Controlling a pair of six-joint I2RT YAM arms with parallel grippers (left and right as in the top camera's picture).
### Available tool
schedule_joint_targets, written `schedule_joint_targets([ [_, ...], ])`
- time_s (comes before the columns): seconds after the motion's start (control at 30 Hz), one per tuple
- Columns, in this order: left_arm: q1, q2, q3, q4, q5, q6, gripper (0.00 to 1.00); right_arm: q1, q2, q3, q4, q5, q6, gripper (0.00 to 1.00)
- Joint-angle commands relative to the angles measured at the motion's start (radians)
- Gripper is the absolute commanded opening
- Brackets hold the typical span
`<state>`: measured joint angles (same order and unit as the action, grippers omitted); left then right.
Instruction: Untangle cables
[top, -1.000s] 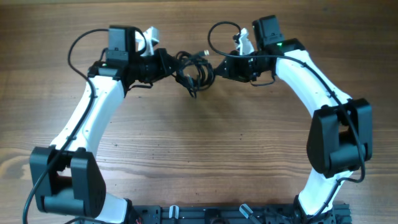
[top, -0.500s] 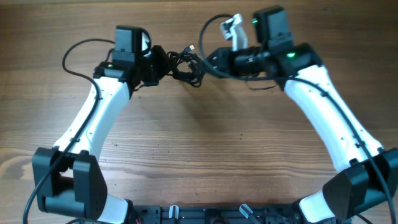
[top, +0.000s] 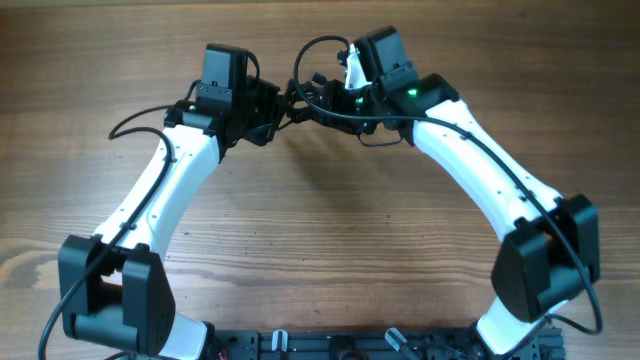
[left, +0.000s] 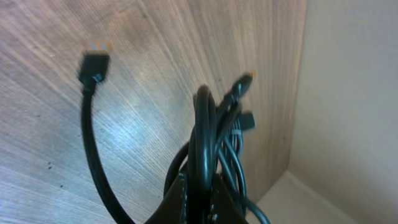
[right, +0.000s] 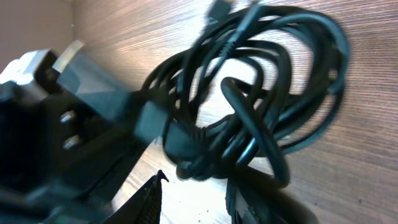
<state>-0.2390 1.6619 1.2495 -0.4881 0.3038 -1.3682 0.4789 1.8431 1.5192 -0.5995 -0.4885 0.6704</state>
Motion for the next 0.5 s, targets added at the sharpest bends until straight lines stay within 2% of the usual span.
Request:
schedule_joint_targets([
  [0.0, -0.001, -0.031, 0.011, -0.023, 0.055, -0.031, 0.04, -0.004, 0.056, 0.004, 0.039, 0.038, 0.036, 0.36],
  [0.3, -0.002, -0.031, 0.011, -0.032, 0.135, -0.027, 0.04, -0.012, 0.116, 0.003, 0.061, 0.037, 0.036, 0.35],
  [0.4, -0.001, -0.031, 0.011, -0.031, 0.179, -0.027, 0.04, -0.012, 0.129, 0.003, 0.066, 0.057, 0.036, 0.29],
  [0.47, -0.001, -0.031, 0.011, -0.023, 0.208, -0.027, 0.04, -0.012, 0.142, 0.003, 0.064, 0.079, 0.033, 0.19],
])
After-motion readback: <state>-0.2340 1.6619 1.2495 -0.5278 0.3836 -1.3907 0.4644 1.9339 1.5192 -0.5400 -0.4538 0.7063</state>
